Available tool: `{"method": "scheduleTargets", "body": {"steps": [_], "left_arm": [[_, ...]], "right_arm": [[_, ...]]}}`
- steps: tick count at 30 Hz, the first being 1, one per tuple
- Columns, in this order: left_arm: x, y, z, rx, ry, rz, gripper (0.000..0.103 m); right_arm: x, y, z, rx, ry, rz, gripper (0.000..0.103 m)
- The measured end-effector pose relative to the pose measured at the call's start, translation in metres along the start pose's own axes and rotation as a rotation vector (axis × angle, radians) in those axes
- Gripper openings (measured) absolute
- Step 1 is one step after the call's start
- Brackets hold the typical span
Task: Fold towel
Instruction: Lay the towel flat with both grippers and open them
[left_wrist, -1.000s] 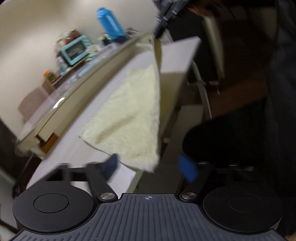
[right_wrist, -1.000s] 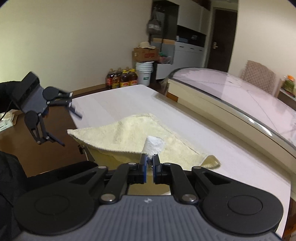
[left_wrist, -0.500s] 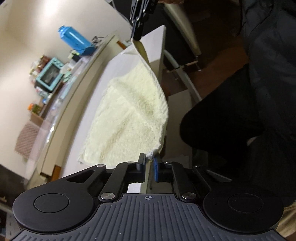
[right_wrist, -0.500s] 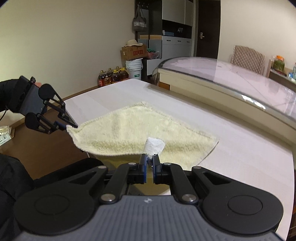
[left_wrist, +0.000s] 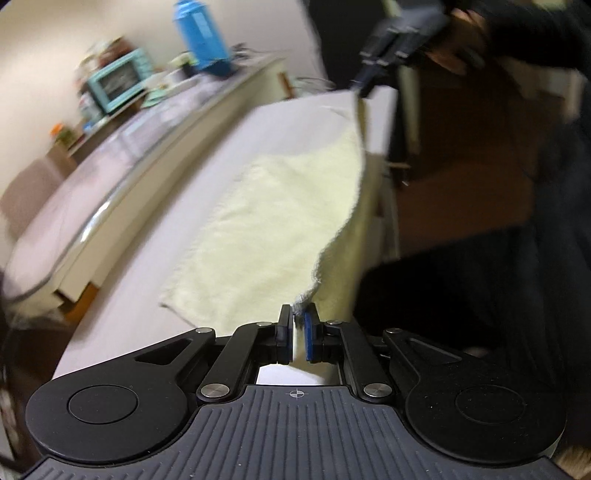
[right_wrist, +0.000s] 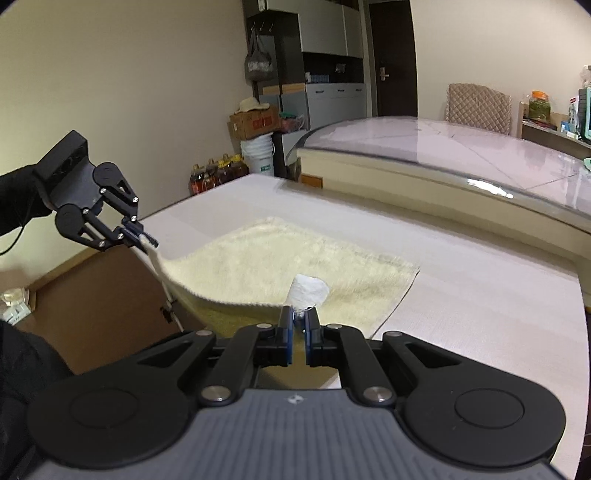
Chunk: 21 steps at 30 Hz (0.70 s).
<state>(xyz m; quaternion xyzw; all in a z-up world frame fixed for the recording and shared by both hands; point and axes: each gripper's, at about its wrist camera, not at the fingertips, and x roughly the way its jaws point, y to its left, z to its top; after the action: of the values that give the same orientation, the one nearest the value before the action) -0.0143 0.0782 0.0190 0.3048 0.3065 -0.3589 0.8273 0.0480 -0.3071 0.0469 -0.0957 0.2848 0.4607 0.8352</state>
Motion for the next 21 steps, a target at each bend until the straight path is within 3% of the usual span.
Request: {"method": "scheduleTargets", "body": {"steps": [7,12,21], "left_arm": [[0.025,0.073,0.028,-0.176,0.045,0.031,0.006],[0.057,0.123,0.037,-0.304,0.095,0.002,0.006],[0.087,0.163,0.028,-0.387,0.145,-0.032,0.006]], "right_arm": [[0.024,-0.047,0.03,0.056,-0.011,0.021,0.007],[0.051,-0.085,0.043,0.134,0.016,0.055,0.007],[0.097,-0.143,0.047,0.286,0.094,0.125,0.007]]}}
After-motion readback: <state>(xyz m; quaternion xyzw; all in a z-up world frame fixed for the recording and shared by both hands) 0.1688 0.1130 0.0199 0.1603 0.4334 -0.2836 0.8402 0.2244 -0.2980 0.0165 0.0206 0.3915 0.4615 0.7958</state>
